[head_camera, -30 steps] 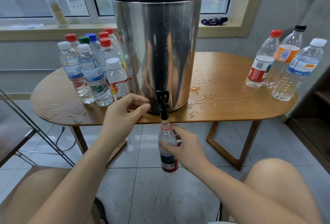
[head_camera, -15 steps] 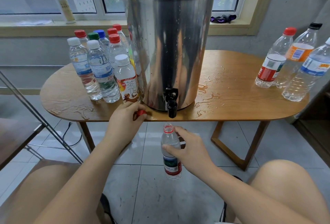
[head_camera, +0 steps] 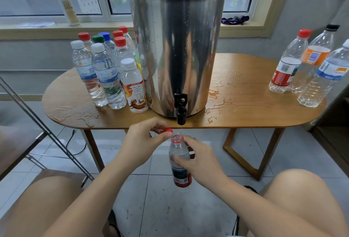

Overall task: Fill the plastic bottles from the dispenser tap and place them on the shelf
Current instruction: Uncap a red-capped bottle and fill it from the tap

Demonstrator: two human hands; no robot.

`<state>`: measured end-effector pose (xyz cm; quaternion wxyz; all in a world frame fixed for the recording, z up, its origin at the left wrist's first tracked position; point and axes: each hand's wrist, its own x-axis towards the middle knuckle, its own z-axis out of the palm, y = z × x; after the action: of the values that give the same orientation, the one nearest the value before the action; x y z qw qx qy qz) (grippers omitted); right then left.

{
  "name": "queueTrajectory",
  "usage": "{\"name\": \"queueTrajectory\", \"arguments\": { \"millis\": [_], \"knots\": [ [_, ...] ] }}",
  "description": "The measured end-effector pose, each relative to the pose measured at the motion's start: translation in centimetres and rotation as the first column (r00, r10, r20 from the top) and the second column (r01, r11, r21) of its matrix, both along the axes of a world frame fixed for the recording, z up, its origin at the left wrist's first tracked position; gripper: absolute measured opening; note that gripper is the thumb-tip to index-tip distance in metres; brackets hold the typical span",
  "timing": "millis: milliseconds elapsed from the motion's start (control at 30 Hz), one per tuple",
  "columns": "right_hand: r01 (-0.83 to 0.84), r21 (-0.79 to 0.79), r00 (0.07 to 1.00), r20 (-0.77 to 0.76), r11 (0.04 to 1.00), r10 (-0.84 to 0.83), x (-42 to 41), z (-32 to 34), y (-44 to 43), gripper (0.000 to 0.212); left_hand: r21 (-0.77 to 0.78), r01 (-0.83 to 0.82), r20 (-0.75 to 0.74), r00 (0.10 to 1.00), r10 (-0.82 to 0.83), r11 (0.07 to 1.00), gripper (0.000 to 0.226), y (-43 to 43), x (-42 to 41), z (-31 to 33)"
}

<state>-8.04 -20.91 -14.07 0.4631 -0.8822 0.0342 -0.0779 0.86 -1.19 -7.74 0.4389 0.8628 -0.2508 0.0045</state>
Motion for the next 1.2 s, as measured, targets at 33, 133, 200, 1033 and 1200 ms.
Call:
{"name": "queueTrajectory", "arguments": {
  "millis": [33, 133, 200, 1033, 1200],
  "knots": [
    [-0.006, 0.004, 1.000, 0.002, 1.000, 0.006, 0.0, 0.0, 0.1, 0.059, -0.002, 0.024, -0.010, 1.000, -0.024, 1.000, 0.016, -0.1, -0.2, -0.1],
    [-0.023, -0.011, 1.000, 0.011, 1.000, 0.023, -0.1, -0.1, 0.3, 0.055, -0.014, 0.060, -0.002, 0.998, -0.060, 0.998, 0.018, -0.4, -0.6, -0.4],
    [-0.032, -0.034, 0.999, 0.011, 0.999, 0.033, -0.2, -0.3, 0.5, 0.054, 0.005, 0.070, 0.045, 0.997, -0.070, 0.998, 0.020, -0.4, -0.6, -0.6],
    [-0.072, -0.048, 0.997, 0.019, 0.996, 0.073, -0.2, -0.6, 0.9, 0.042, 0.351, 0.190, 0.040, 0.975, -0.217, 0.917, 0.024, -0.2, 0.0, 1.0],
    [-0.075, -0.068, 0.997, 0.013, 0.995, 0.076, -0.5, -0.5, 0.9, 0.046, 0.378, 0.093, 0.054, 0.991, -0.122, 0.921, 0.039, -0.7, 0.0, 1.1]
  ]
}}
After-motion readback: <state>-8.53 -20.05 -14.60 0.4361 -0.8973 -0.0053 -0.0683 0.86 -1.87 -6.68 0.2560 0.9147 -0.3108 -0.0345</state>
